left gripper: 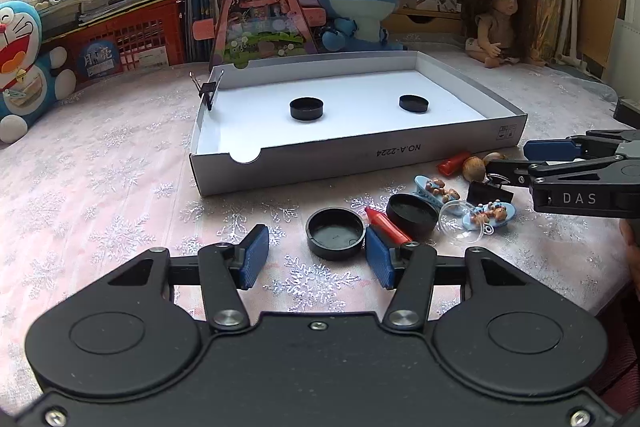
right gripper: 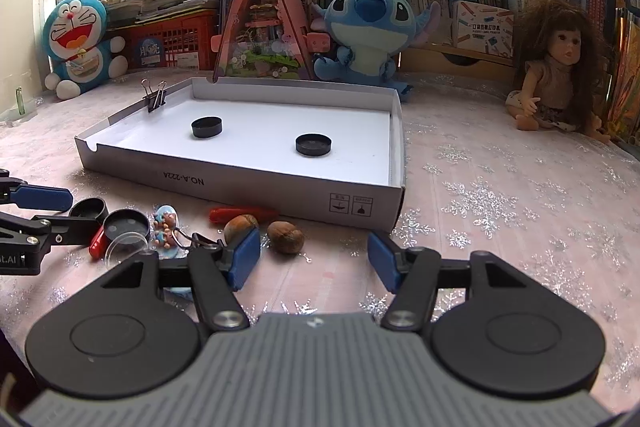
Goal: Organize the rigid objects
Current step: 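Grasp a black lid with the left gripper while the right grasps a brown walnut, then lower the lid and walnut into the white tray and open both grippers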
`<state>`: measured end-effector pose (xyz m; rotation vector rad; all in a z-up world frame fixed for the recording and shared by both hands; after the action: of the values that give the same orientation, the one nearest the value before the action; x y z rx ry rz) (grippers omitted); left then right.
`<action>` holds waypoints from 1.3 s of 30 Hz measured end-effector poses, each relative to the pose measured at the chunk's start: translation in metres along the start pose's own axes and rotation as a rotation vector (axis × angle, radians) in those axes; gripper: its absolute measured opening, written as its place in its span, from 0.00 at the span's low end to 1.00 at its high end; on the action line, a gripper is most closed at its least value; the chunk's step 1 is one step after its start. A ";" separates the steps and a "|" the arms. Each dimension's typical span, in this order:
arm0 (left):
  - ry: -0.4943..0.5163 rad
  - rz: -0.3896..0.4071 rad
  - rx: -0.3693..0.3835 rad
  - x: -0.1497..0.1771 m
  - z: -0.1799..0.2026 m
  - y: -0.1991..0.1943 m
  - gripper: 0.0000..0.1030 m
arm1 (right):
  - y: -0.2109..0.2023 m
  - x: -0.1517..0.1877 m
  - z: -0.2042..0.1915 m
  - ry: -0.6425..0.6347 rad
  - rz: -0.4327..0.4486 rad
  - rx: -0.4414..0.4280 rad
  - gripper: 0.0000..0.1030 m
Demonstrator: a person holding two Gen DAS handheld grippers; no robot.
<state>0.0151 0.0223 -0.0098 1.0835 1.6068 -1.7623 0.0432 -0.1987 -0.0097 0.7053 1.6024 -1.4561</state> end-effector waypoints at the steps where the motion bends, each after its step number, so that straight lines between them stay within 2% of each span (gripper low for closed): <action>1: -0.007 0.000 -0.005 0.000 0.000 0.001 0.50 | 0.000 0.000 0.000 0.000 -0.001 -0.001 0.69; 7: -0.036 0.001 -0.021 -0.003 -0.003 0.005 0.49 | 0.002 0.001 -0.003 -0.007 -0.011 -0.005 0.64; 12: -0.048 0.003 -0.022 -0.004 -0.003 0.009 0.45 | 0.003 0.001 -0.008 -0.026 -0.010 -0.008 0.55; 16: -0.048 0.005 -0.021 -0.004 -0.002 0.009 0.36 | 0.003 0.001 -0.010 -0.026 -0.006 -0.015 0.47; 17: -0.050 0.005 -0.023 -0.004 -0.001 0.009 0.30 | 0.002 0.001 -0.010 -0.026 -0.004 -0.015 0.43; 23: -0.068 0.004 -0.031 -0.005 -0.004 0.009 0.29 | 0.000 0.001 -0.012 -0.027 0.008 -0.011 0.23; 32: -0.056 0.003 -0.027 -0.010 -0.006 0.002 0.29 | -0.008 -0.002 -0.012 -0.036 0.028 -0.022 0.22; 39: -0.040 0.067 -0.022 -0.038 -0.013 -0.016 0.29 | -0.024 -0.023 -0.002 -0.009 0.078 -0.008 0.22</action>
<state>0.0260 0.0324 0.0309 1.0727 1.5452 -1.7080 0.0338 -0.1982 0.0222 0.7473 1.5565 -1.3938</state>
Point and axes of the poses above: each gripper's, at about its wrist camera, not at the fingertips, and y roughly the way its jaws point, z to its right, x to its underside, the point moved 1 cm from there along y, roughly the way its jaws point, and after that the axes turned 2 degrees about z, right-handed, at the moved point
